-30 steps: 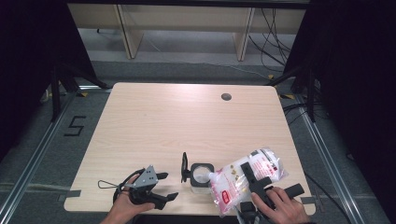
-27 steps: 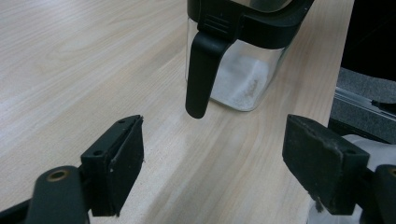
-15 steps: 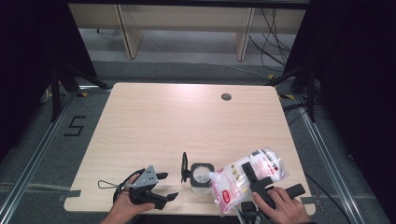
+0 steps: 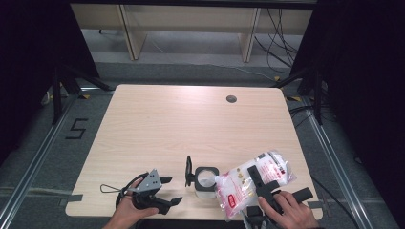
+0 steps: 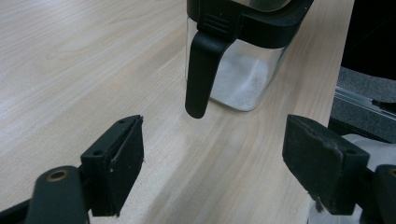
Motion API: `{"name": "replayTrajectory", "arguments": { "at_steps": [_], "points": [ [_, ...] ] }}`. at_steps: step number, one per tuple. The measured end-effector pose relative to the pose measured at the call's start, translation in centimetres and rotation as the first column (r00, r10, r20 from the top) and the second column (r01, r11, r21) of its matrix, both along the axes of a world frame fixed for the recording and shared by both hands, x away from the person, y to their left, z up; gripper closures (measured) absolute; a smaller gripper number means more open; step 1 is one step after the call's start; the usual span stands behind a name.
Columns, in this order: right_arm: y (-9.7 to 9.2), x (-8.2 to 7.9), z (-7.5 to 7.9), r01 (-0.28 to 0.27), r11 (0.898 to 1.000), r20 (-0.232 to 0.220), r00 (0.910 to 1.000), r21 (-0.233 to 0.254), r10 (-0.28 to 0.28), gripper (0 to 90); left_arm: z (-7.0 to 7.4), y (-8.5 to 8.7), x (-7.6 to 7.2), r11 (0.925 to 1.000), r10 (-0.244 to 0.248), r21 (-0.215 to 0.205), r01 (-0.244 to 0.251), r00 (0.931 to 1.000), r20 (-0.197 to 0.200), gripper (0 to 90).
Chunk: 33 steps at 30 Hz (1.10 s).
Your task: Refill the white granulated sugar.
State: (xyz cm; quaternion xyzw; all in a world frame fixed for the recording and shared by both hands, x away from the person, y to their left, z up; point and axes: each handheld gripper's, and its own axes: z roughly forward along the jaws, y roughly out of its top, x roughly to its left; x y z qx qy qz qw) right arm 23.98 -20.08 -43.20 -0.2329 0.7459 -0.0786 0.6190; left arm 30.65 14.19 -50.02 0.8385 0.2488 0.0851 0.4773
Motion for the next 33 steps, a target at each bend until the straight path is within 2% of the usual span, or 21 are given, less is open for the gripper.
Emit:
{"name": "replayTrajectory", "arguments": {
  "at_steps": [13,15,22,23,27,31,32,33],
  "points": [
    [0.0,-0.01,0.2,-0.017,1.0,-0.003,0.9999,0.0,0.017,48.2,0.02,0.04,-0.01,1.0,-0.001,0.0,0.001,1.0,0.002,20.4],
    [-0.13,-0.1,0.07,0.002,1.0,-0.002,1.0,0.022,-0.002,48.2,0.01,0.04,-0.01,1.0,0.003,0.001,-0.003,1.0,0.004,20.4],
    [-0.15,-0.1,0.06,0.005,1.0,0.0,1.0,0.012,-0.005,48.3,0.0,0.04,0.02,1.0,-0.003,-0.003,0.003,1.0,0.0,20.3],
    [-0.07,-0.01,0.23,-0.016,1.0,-0.001,0.9999,-0.004,0.016,48.3,0.0,0.03,0.01,1.0,0.0,0.0,0.0,1.0,0.0,20.4],
    [-0.06,-0.04,0.24,-0.015,1.0,-0.001,0.9999,-0.004,0.015,48.3,0.01,0.05,0.01,1.0,-0.003,0.001,0.003,1.0,0.0,20.3],
    [-0.18,-0.09,0.1,-0.002,1.0,-0.007,1.0,0.02,0.002,48.3,0.01,0.06,0.01,1.0,-0.001,0.0,0.001,1.0,0.0,20.3],
    [-0.07,0.0,0.21,-0.017,1.0,-0.005,0.9999,-0.007,0.017,48.4,0.04,0.11,0.05,0.9999,-0.003,0.01,0.003,1.0,0.005,20.3],
    [-0.07,0.0,0.21,-0.017,1.0,-0.005,0.9999,-0.007,0.017,48.4,0.04,0.11,0.05,0.9999,-0.003,0.01,0.003,1.0,0.005,20.3]
  ]
}}
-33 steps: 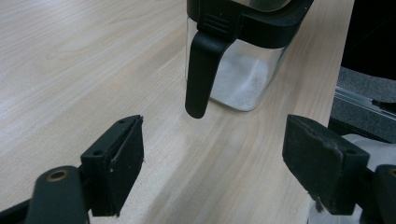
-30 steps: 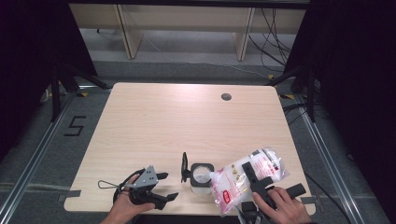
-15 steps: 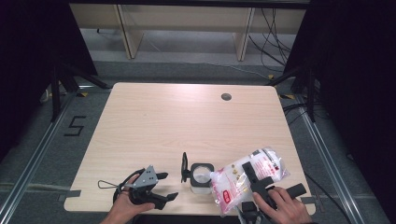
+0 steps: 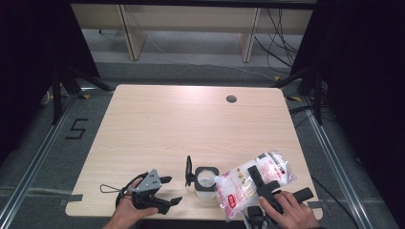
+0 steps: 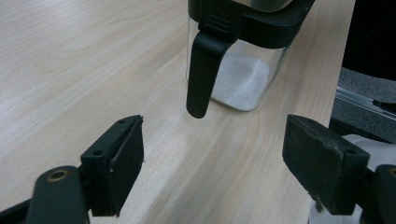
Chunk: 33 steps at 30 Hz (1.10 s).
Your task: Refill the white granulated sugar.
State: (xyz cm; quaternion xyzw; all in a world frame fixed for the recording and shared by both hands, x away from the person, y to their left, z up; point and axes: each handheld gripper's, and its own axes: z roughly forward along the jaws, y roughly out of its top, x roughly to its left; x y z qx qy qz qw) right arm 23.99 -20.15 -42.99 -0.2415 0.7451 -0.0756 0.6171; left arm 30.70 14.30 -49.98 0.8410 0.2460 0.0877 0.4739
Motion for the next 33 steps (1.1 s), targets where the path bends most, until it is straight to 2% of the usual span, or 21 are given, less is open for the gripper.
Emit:
{"name": "replayTrajectory", "arguments": {
  "at_steps": [1,2,14,15,16,17,18,19,21,22,29,32,33],
  "points": [
    [-0.07,-0.06,-0.05,0.007,1.0,-0.002,1.0,0.012,-0.007,48.4,-0.01,-0.01,-0.01,1.0,0.001,-0.002,-0.001,1.0,-0.001,20.3],
    [0.01,0.05,0.08,-0.009,1.0,-0.003,1.0,0.003,0.009,48.4,-0.03,-0.04,-0.03,0.9999,-0.001,-0.011,0.001,1.0,-0.005,20.4],
    [0.02,-0.03,-0.07,0.007,1.0,-0.004,1.0,0.004,-0.007,48.7,-0.04,-0.06,-0.03,0.9999,0.001,-0.012,-0.001,1.0,-0.004,20.4],
    [0.07,-0.02,-0.04,0.001,1.0,-0.006,1.0,-0.001,-0.001,48.7,-0.01,-0.02,-0.09,1.0,0.01,0.0,-0.01,0.9999,-0.006,20.3],
    [0.03,-0.04,-0.08,0.002,1.0,-0.008,1.0,0.006,-0.002,48.7,-0.07,-0.17,-0.23,0.9994,0.019,-0.028,-0.02,0.9996,-0.022,20.3],
    [0.03,-0.04,-0.08,0.002,1.0,-0.008,1.0,0.006,-0.002,48.7,-0.07,-0.17,-0.23,0.9994,0.019,-0.028,-0.02,0.9996,-0.022,20.3],
    [0.01,-0.04,-0.11,0.003,1.0,-0.008,1.0,0.013,-0.003,48.7,0.01,0.01,-0.03,1.0,0.001,-0.002,-0.001,1.0,0.0,20.3],
    [0.02,-0.02,-0.11,0.003,1.0,-0.007,1.0,0.01,-0.003,48.7,-0.01,0.01,0.01,1.0,-0.002,-0.002,0.002,1.0,-0.002,20.3],
    [0.08,-0.02,-0.03,0.001,1.0,-0.004,1.0,-0.003,-0.001,48.8,-0.03,-0.06,-0.18,0.9998,0.019,-0.009,-0.019,0.9997,-0.017,20.4],
    [-0.01,-0.03,0.01,0.002,1.0,-0.006,1.0,0.011,-0.002,48.8,-0.04,-0.12,-0.25,0.9995,0.018,-0.024,-0.019,0.9995,-0.024,20.4],
    [-0.03,0.03,0.21,-0.008,1.0,0.007,0.9999,-0.001,0.008,48.9,-0.06,-0.19,-0.27,0.9992,0.023,-0.031,-0.024,0.9994,-0.026,20.3],
    [-0.04,-0.02,0.21,-0.009,1.0,0.006,0.9999,0.001,0.009,49.0,-0.04,-0.15,-0.27,0.9996,0.016,-0.021,-0.017,0.9996,-0.025,20.4],
    [-0.04,-0.01,0.2,-0.011,1.0,0.005,0.9999,0.003,0.011,49.0,0.0,-0.01,-0.13,0.9999,0.011,0.006,-0.011,0.9998,-0.015,20.4]
  ]
}}
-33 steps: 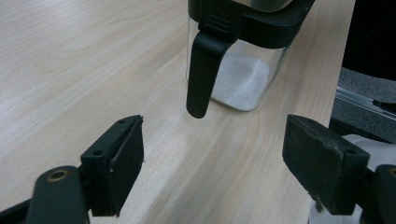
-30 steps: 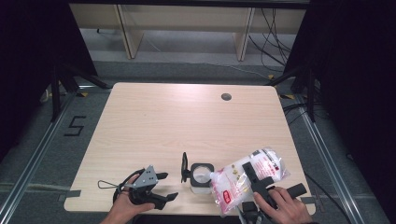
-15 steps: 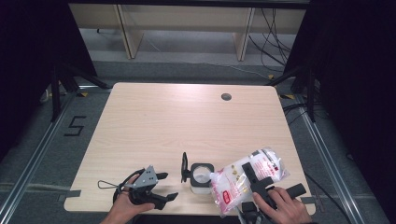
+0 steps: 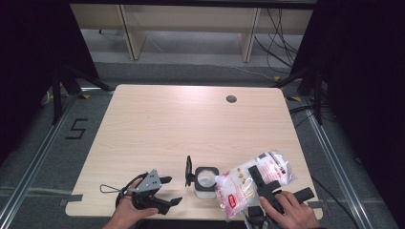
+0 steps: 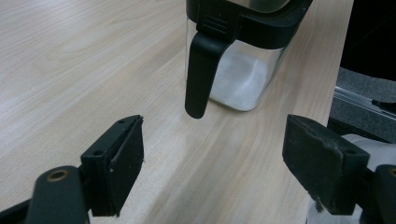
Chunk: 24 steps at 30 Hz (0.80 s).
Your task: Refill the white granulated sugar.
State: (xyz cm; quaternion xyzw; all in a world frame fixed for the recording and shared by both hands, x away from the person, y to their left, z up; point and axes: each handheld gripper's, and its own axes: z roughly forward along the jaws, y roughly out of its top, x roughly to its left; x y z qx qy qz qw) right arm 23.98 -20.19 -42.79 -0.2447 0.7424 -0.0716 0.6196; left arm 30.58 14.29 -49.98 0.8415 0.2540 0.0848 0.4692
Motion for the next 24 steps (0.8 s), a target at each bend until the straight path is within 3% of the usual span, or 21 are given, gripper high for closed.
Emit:
{"name": "replayTrajectory", "arguments": {
  "at_steps": [2,8,9,14,15,16,18,24],
  "points": [
    [0.05,0.03,-0.04,-0.001,1.0,0.003,1.0,-0.003,0.001,49.0,-0.04,-0.17,-0.12,0.9994,0.008,-0.033,-0.008,0.9999,-0.006,20.4],
    [-0.05,-0.15,-0.32,0.031,0.999,0.0,0.9995,0.015,-0.031,49.1,0.0,-0.1,-0.1,0.9998,0.0,-0.018,0.0,1.0,-0.01,20.4],
    [0.07,-0.09,-0.04,0.014,1.0,-0.001,0.9999,-0.014,-0.014,49.1,-0.02,-0.13,-0.13,0.9999,0.002,-0.016,-0.002,1.0,-0.005,20.3],
    [0.05,-0.16,-0.07,0.022,1.0,0.002,0.9997,-0.008,-0.022,49.2,0.0,-0.13,-0.13,0.9998,0.0,-0.022,0.0,1.0,-0.01,20.4],
    [0.06,-0.11,-0.02,0.014,1.0,0.003,0.9999,-0.01,-0.014,49.3,0.04,0.01,-0.01,1.0,-0.005,0.0,0.005,0.9999,0.01,20.4],
    [0.08,-0.05,0.04,0.006,1.0,0.004,1.0,-0.016,-0.006,49.3,0.02,-0.07,-0.07,0.9998,-0.001,-0.022,0.001,1.0,0.004,20.4],
    [0.03,-0.09,-0.13,0.016,1.0,0.001,0.9999,0.0,-0.016,49.3,0.02,-0.06,-0.09,0.9998,0.0,-0.022,0.0,1.0,0.001,20.4],
    [0.04,-0.13,0.16,0.008,1.0,0.004,1.0,-0.02,-0.008,49.7,-0.01,-0.18,-0.19,0.9995,0.003,-0.031,-0.003,1.0,-0.006,20.4]
  ]
}}
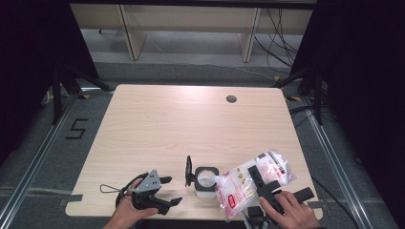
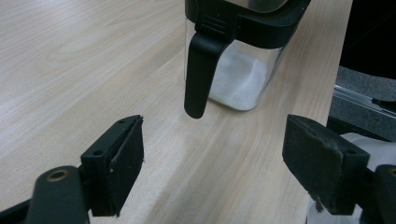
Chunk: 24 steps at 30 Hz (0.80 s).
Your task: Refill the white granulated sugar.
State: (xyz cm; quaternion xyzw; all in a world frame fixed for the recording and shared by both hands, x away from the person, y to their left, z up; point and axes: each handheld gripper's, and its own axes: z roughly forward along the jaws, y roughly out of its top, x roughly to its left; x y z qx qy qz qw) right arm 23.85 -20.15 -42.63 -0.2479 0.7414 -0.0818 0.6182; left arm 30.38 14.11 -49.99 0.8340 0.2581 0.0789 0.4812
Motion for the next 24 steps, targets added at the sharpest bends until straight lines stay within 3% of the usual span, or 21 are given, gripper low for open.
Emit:
{"name": "replayTrajectory", "arguments": {
  "at_steps": [2,3,4,5,6,8,12,13,15,18,24],
  "points": [
    [-0.13,-0.11,-0.12,0.018,1.0,-0.001,0.9998,0.023,-0.018,49.8,-0.02,-0.03,-0.01,1.0,0.007,-0.003,-0.007,1.0,0.004,20.4],
    [-0.11,-0.1,-0.13,0.018,1.0,0.0,0.9998,0.021,-0.018,49.9,0.05,0.18,0.16,0.9994,-0.003,0.033,0.002,0.9998,0.022,20.4],
    [0.04,-0.02,0.02,0.001,1.0,0.003,1.0,-0.006,-0.001,50.0,0.01,0.03,0.0,1.0,0.005,0.003,-0.005,1.0,0.007,20.4],
    [0.04,-0.02,0.02,0.001,1.0,0.003,1.0,-0.006,-0.001,50.0,0.01,0.03,0.0,1.0,0.005,0.003,-0.005,1.0,0.007,20.3],
    [-0.11,-0.15,-0.12,0.019,1.0,0.002,0.9998,0.02,-0.019,50.0,0.01,0.04,0.0,1.0,0.003,0.006,-0.003,1.0,0.007,20.3],
    [-0.09,-0.12,-0.11,0.018,1.0,0.003,0.9998,0.022,-0.018,50.2,-0.03,-0.03,0.0,1.0,0.007,-0.004,-0.007,1.0,0.003,20.4],
    [-0.02,-0.06,-0.02,0.0,1.0,0.002,1.0,0.013,0.0,50.7,0.0,0.01,0.01,1.0,0.0,-0.001,0.0,1.0,-0.001,20.4],
    [-0.04,-0.06,-0.07,0.003,1.0,0.0,1.0,0.018,-0.003,50.9,0.07,0.21,0.18,0.9993,-0.01,0.036,0.009,0.9998,0.015,20.3],
    [0.0,-0.11,-0.2,0.002,1.0,0.004,1.0,0.011,-0.002,51.8,0.0,0.03,0.0,1.0,0.004,0.002,-0.004,1.0,0.007,20.4],
    [0.08,-0.08,-0.25,-0.026,1.0,0.0,0.9997,0.018,0.026,53.3,0.01,0.09,0.06,0.9999,0.005,0.011,-0.005,0.9999,0.009,20.4],
    [-0.07,0.0,-0.51,-0.03,0.999,-0.009,0.9995,0.035,0.03,54.1,0.06,0.18,0.11,0.9999,-0.004,0.015,0.003,0.9999,0.014,20.4]
  ]
}}
